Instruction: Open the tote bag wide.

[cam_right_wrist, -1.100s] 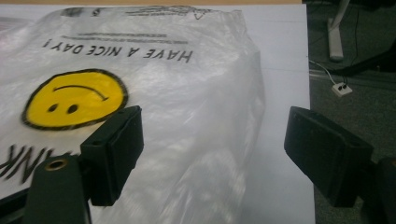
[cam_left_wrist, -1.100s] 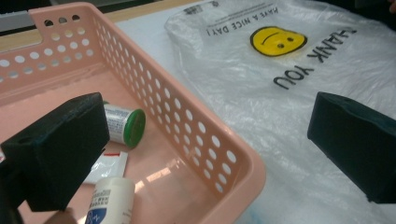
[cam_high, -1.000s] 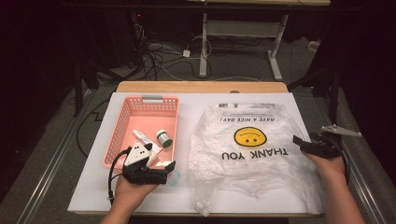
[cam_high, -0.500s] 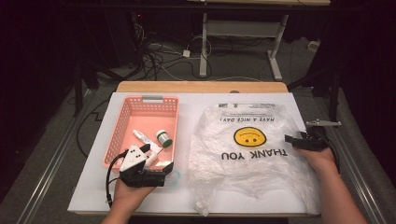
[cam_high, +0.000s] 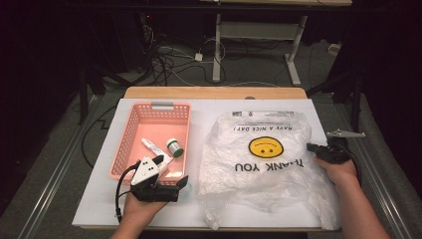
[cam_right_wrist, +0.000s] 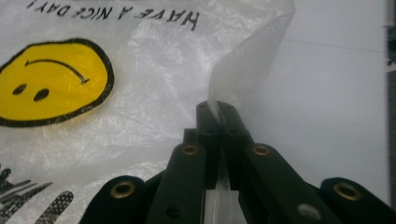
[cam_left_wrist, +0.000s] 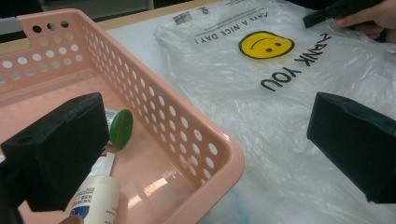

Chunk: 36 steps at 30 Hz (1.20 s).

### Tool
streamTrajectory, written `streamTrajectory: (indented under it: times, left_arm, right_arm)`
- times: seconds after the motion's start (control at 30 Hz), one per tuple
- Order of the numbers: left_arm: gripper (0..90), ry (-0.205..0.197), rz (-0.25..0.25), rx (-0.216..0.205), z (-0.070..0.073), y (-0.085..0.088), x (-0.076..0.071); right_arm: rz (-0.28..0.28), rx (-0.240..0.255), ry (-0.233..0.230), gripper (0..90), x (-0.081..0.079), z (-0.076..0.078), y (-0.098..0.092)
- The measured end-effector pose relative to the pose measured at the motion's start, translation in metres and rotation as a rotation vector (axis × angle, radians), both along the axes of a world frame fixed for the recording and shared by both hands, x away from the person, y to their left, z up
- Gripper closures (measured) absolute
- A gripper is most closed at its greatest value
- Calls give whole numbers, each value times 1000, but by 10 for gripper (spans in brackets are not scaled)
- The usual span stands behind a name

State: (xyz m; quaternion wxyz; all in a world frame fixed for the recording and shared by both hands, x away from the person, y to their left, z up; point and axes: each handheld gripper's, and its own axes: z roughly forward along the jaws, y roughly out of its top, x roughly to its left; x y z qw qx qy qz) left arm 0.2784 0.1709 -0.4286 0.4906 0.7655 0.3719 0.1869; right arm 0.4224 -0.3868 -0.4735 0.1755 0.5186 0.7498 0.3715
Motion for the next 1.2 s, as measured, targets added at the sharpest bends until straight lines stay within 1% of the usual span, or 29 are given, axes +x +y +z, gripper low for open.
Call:
streamTrajectory:
  times: [0.1,0.13,0.17,0.23,0.27,0.33,0.4,0.43,0.47,0.5,0.53,0.57,0.6,0.63,0.7,0.73,0.77,0.8,0.87,0.9,0.93,0.97,1.0,1.03,1.07,1.1,1.13,1.17,1.2]
  left_arm:
    - [0,1,-2,4,0,0,0]
    - [0,1,-2,4,0,0,0]
    - [0,1,-3,4,-1,1,0]
    - [0,4,-4,0,-1,1,0]
    - [0,6,-6,-6,-1,1,0]
    - [0,8,-6,-8,-1,1,1]
    - [0,9,-9,-11,-1,1,1]
    - [0,9,-10,-11,-1,1,1]
    - [0,9,-12,-11,-1,1,1]
    - [0,7,-12,-11,-1,1,1]
    - [0,7,-13,-11,-1,1,1]
    - [0,8,-13,-13,-1,1,2]
    - [0,10,-11,-17,-1,1,2]
    - [0,12,-11,-23,-1,2,2]
    - [0,14,-10,-26,-2,2,2]
    - [0,13,-9,-27,-2,3,1]
    - [0,13,-8,-28,-1,3,1]
    - [0,13,-8,-30,-1,4,1]
    - [0,12,-8,-35,-1,4,1]
    - [0,11,-9,-35,-1,4,1]
    - [0,10,-12,-33,-1,3,1]
    - [0,10,-16,-31,-1,3,1]
    - [0,10,-20,-30,-1,2,1]
    - [0,10,-22,-29,-1,2,2]
    - [0,13,-24,-27,-2,1,2]
    - [0,15,-24,-22,-2,1,3]
    - [0,17,-22,-21,-2,0,3]
    - [0,16,-21,-17,-2,-1,3]
    - [0,16,-21,-17,-2,-1,3]
  right_arm:
    - [-58,15,-24,900,-2,2,-6]
    - [-58,15,-24,900,-2,2,-6]
    - [-94,21,-43,900,-3,2,-11]
    - [-103,22,-45,900,-3,3,-13]
    - [-140,12,-59,900,-1,4,-17]
    - [-169,14,-73,900,2,6,-21]
    - [-209,29,-76,900,4,9,-25]
    - [-209,29,-76,900,4,9,-25]
    - [-228,29,-88,900,7,10,-29]
    - [-263,34,-103,900,10,14,-34]
    - [-277,38,-109,900,11,15,-37]
    - [-277,38,-109,900,11,15,-37]
    - [-314,38,-115,900,12,18,-43]
    - [-329,32,-124,900,12,20,-48]
    - [-360,40,-132,900,10,21,-56]
    - [-360,40,-132,900,10,21,-56]
    - [-395,52,-125,900,4,20,-66]
    - [-414,64,-115,900,1,19,-67]
    - [-413,59,-121,900,-8,16,-72]
    - [-413,59,-121,900,-8,16,-72]
    - [-419,72,-113,900,-14,15,-72]
    - [-409,64,-130,900,-21,14,-72]
    - [-403,76,-132,897,-36,14,-67]
    - [-403,76,-132,897,-36,14,-67]
    - [-398,74,-138,893,-41,14,-64]
    - [-359,60,-166,875,-54,15,-58]
    - [-359,60,-166,875,-54,15,-58]
    - [-330,60,-166,860,-64,15,-51]
    - [-325,58,-163,856,-67,15,-47]
